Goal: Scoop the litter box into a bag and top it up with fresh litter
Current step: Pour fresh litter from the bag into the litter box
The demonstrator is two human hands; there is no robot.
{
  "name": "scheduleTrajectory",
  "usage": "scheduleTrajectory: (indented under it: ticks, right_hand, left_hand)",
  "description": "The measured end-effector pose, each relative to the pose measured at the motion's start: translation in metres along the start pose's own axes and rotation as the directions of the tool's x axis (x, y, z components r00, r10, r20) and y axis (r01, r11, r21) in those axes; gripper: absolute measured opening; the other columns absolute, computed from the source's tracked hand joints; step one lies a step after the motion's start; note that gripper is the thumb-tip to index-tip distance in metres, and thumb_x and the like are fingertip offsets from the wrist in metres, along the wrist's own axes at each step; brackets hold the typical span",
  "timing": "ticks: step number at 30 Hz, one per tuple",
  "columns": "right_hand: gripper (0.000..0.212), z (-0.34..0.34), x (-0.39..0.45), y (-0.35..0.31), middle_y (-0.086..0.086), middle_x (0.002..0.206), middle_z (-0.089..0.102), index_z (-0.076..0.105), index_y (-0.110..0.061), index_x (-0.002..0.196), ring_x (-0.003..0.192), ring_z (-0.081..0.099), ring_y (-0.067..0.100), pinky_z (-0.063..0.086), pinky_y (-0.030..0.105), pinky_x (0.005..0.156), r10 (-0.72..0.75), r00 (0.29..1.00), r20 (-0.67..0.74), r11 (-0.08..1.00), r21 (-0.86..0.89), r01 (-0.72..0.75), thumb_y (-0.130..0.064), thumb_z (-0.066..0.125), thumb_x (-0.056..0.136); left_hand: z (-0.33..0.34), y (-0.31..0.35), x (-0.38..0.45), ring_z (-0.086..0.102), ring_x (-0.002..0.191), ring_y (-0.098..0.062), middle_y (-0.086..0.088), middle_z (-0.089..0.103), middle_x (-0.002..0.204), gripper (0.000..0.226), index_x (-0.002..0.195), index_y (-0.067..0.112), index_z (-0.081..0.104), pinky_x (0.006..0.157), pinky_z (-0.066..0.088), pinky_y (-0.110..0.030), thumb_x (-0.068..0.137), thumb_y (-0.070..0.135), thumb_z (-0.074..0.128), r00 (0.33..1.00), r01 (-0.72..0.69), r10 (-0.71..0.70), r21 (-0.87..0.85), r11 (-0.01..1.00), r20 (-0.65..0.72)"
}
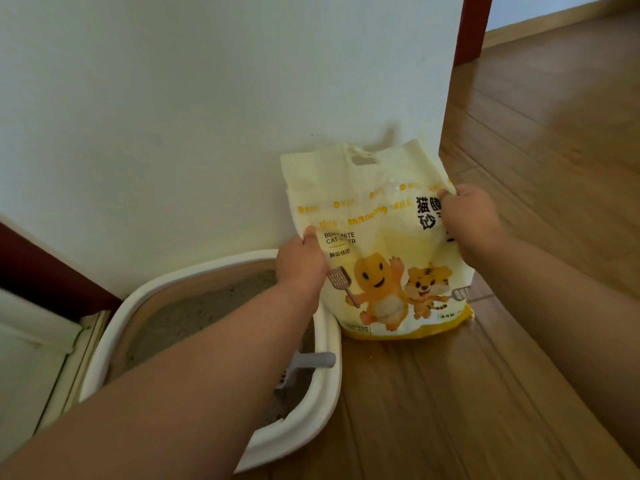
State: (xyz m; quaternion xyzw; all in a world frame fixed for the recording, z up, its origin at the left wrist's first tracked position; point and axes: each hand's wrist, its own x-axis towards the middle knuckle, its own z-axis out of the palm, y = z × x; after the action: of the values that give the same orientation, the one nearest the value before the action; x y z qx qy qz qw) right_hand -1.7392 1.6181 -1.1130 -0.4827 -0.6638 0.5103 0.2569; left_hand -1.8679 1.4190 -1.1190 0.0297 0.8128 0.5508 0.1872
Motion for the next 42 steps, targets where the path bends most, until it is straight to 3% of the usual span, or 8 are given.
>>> scheduleTrajectory:
  ticks: [6, 10, 15, 19, 22, 31, 38, 42]
  right_hand:
    - [0.039, 0.007, 0.026, -0.015, 0.014, 0.09, 0.065, 0.065, -0.007, 0.107, 0.077, 0.06, 0.026, 0.052, 0.038, 0.066, -0.071, 0.996, 0.056, 0.995, 0.074, 0.067, -0.04, 0.045, 0.104]
    - [0.035, 0.008, 0.032, -0.011, 0.02, 0.107, 0.072, 0.068, -0.014, 0.102, 0.09, 0.069, 0.034, 0.058, 0.054, 0.083, -0.056, 0.998, 0.034, 0.995, 0.082, 0.053, -0.041, 0.046, 0.104]
    - [0.03, 0.005, 0.039, -0.01, 0.014, 0.109, 0.068, 0.059, -0.01, 0.117, 0.089, 0.068, 0.027, 0.06, 0.043, 0.071, -0.005, 0.996, 0.093, 0.999, 0.055, -0.001, -0.032, 0.044, 0.103]
    - [0.034, 0.0, 0.049, 0.007, 0.011, 0.102, 0.071, 0.063, -0.012, 0.109, 0.087, 0.072, 0.027, 0.064, 0.047, 0.07, 0.027, 0.994, 0.109, 0.999, -0.028, -0.024, -0.022, 0.049, 0.08]
    - [0.031, 0.002, 0.046, 0.018, 0.007, 0.095, 0.072, 0.067, -0.013, 0.102, 0.084, 0.07, 0.027, 0.063, 0.047, 0.073, -0.015, 0.998, 0.068, 0.991, -0.13, 0.023, -0.016, 0.046, 0.08]
    - [0.02, 0.008, 0.045, 0.001, 0.013, 0.086, 0.072, 0.066, -0.017, 0.08, 0.078, 0.069, 0.033, 0.061, 0.048, 0.071, -0.121, 0.992, -0.035, 0.981, -0.156, 0.114, -0.018, 0.056, 0.098]
    - [0.014, 0.019, 0.055, -0.017, 0.015, 0.095, 0.072, 0.067, -0.006, 0.1, 0.086, 0.07, 0.034, 0.061, 0.05, 0.076, -0.121, 0.993, -0.015, 0.98, -0.161, 0.116, -0.015, 0.057, 0.097]
    - [0.025, 0.027, 0.056, -0.018, 0.009, 0.104, 0.064, 0.049, -0.012, 0.116, 0.085, 0.06, 0.023, 0.056, 0.046, 0.077, -0.081, 0.996, -0.046, 0.993, -0.087, 0.077, -0.009, 0.056, 0.092]
  left_hand:
    - [0.005, 0.009, 0.028, 0.073, 0.089, -0.037, -0.009, 0.072, 0.089, 0.046, 0.083, 0.014, 0.064, 0.086, 0.06, -0.052, 0.104, 0.051, 0.047, 0.998, 0.023, -0.024, -0.009, 1.0, -0.052]
    - [0.011, 0.019, 0.039, 0.074, 0.088, -0.036, -0.007, 0.068, 0.087, 0.044, 0.083, 0.015, 0.061, 0.088, 0.06, -0.05, 0.105, 0.05, 0.047, 1.0, 0.009, -0.008, 0.034, 0.999, -0.01]
    - [0.017, 0.009, 0.054, 0.071, 0.097, -0.034, -0.007, 0.072, 0.105, 0.053, 0.101, 0.015, 0.066, 0.093, 0.058, -0.05, 0.092, 0.061, 0.042, 0.997, -0.079, 0.077, 0.16, 0.984, 0.016]
    - [0.01, 0.002, 0.051, 0.069, 0.101, -0.024, 0.001, 0.072, 0.11, 0.048, 0.117, 0.024, 0.065, 0.094, 0.057, -0.045, 0.074, 0.045, 0.062, 0.974, -0.173, 0.117, 0.301, 0.938, 0.194]
    - [0.006, -0.001, 0.053, 0.07, 0.101, -0.023, 0.002, 0.074, 0.106, 0.018, 0.102, 0.029, 0.069, 0.093, 0.058, -0.044, 0.085, 0.033, 0.076, 0.948, -0.231, 0.128, 0.356, 0.906, 0.291]
    - [0.006, 0.0, 0.059, 0.072, 0.091, -0.033, -0.012, 0.075, 0.093, 0.019, 0.084, 0.013, 0.07, 0.088, 0.059, -0.049, 0.096, 0.028, 0.067, 0.977, -0.213, 0.208, 0.379, 0.901, 0.055]
    - [-0.004, 0.011, 0.076, 0.071, 0.097, -0.033, -0.011, 0.074, 0.1, 0.025, 0.1, 0.005, 0.072, 0.087, 0.058, -0.041, 0.098, 0.029, 0.066, 0.989, -0.126, 0.146, 0.433, 0.892, -0.013]
    - [0.005, 0.018, 0.075, 0.071, 0.095, -0.027, 0.002, 0.069, 0.096, 0.005, 0.093, 0.024, 0.061, 0.089, 0.059, -0.043, 0.094, 0.028, 0.063, 0.982, -0.182, 0.19, 0.287, 0.94, 0.0]
